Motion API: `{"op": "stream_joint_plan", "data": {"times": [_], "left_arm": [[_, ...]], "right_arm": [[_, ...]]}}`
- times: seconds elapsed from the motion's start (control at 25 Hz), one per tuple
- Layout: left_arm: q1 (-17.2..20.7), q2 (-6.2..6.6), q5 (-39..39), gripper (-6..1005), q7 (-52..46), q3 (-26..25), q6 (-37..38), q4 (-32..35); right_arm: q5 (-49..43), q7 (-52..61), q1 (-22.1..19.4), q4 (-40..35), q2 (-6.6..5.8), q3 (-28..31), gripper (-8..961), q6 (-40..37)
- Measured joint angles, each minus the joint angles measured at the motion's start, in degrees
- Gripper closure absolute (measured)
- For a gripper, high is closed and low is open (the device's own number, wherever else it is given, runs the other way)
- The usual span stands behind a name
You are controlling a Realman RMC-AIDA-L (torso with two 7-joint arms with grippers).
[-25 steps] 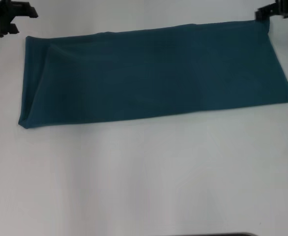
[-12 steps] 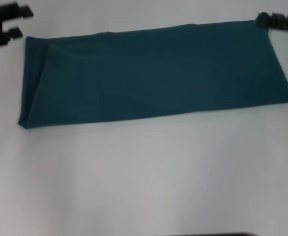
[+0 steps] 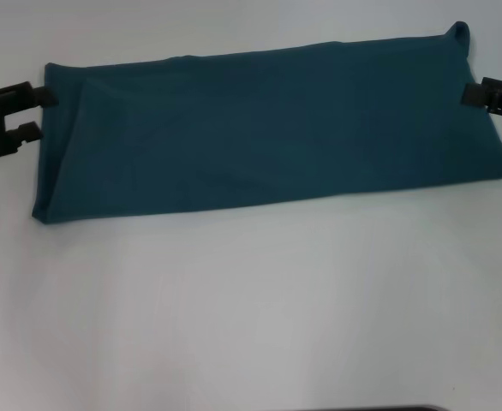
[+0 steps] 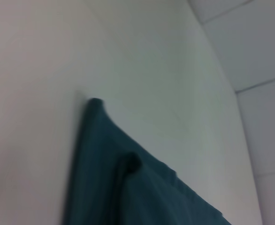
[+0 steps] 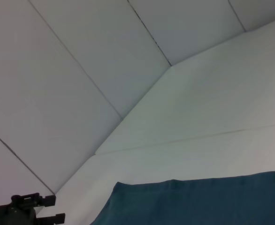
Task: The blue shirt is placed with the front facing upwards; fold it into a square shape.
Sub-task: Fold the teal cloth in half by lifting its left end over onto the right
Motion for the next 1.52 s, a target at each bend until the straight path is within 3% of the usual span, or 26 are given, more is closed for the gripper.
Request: {"op": "stream_joint_plan", "data": {"times": [0.16,0.4,0.6,1.16,1.32,1.44,1.52], "left_arm": [[0.22,-0.11,0.07,289,-1.5,0.18,-1.77,1.55],[-1.5,-2.44,0.09,294,-2.05,0.5,-2.03,3.01],[-2.0,-3.62,0.51,296,-2.85,0.65,-4.96,3.62],[-2.05,-3.38,3.88,295,-3.05,1.2,-9.16,6.86],[-1.73,-3.07,3.57,295,-3.54,0.67,-5.82,4.07],[-1.73,-1.2,3.99,295,-4.2,1.52,-4.33,2.37],[-2.34,0.95,4.76,295,-3.28,3.68,-3.97,2.79]], "right_arm": [[-0.28,-0.03,0.81,0.93,-0.35,-0.2,99,0.23],[-2.26,0.34,2.0,1.54,-0.29,0.15,101,1.61],[-2.5,0.44,2.58,2.69,-0.4,0.33,102,1.85],[-2.28,0.66,2.35,2.79,-0.46,0.53,106,1.74],[-2.2,0.66,2.27,2.81,-0.47,1.33,107,1.23],[-2.22,0.63,2.25,2.81,-0.53,1.52,107,1.17],[-2.4,0.43,2.27,2.81,-0.53,1.52,108,1.25]]}}
